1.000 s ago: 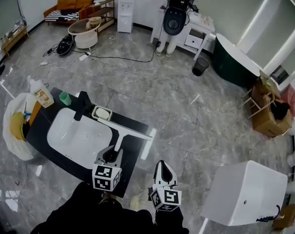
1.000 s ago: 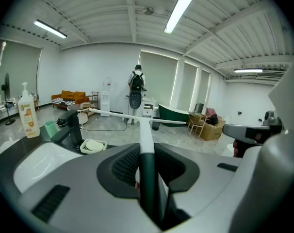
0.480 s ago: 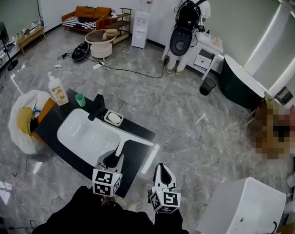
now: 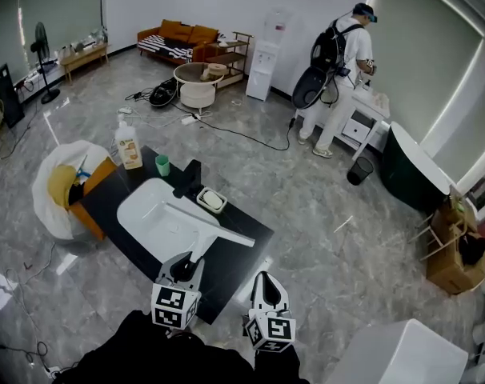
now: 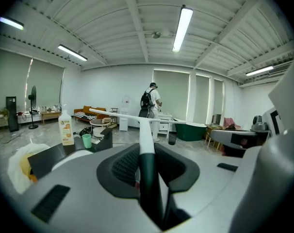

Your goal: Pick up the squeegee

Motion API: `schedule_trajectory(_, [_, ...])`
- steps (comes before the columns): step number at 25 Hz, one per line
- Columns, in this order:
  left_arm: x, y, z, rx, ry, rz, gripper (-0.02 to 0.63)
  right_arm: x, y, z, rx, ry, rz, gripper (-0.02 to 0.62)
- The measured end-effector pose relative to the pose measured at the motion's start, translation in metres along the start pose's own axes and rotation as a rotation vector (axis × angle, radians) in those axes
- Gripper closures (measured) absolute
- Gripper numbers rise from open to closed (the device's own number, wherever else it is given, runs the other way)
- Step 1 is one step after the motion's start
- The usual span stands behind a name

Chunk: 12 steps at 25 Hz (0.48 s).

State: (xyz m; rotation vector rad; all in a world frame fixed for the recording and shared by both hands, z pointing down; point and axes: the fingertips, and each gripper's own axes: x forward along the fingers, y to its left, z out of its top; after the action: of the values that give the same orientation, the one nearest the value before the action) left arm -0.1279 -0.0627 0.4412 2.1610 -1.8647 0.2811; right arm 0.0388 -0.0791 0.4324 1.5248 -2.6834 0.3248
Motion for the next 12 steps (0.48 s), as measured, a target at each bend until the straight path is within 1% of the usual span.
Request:
schedule_trajectory(6, [-0.038,0.014,-0.002,-0.016,-0.03,0.075,0.5,-0.004,0.03,0.004,-0.023,-0.006,0.083,0.58])
schedule_trajectory(12, [-0.07,0.031,-0.011,-0.036,-0.044,0.148,0.5,-0.005,0.06,0.001,-0.04,-0.003,0.162,0.58])
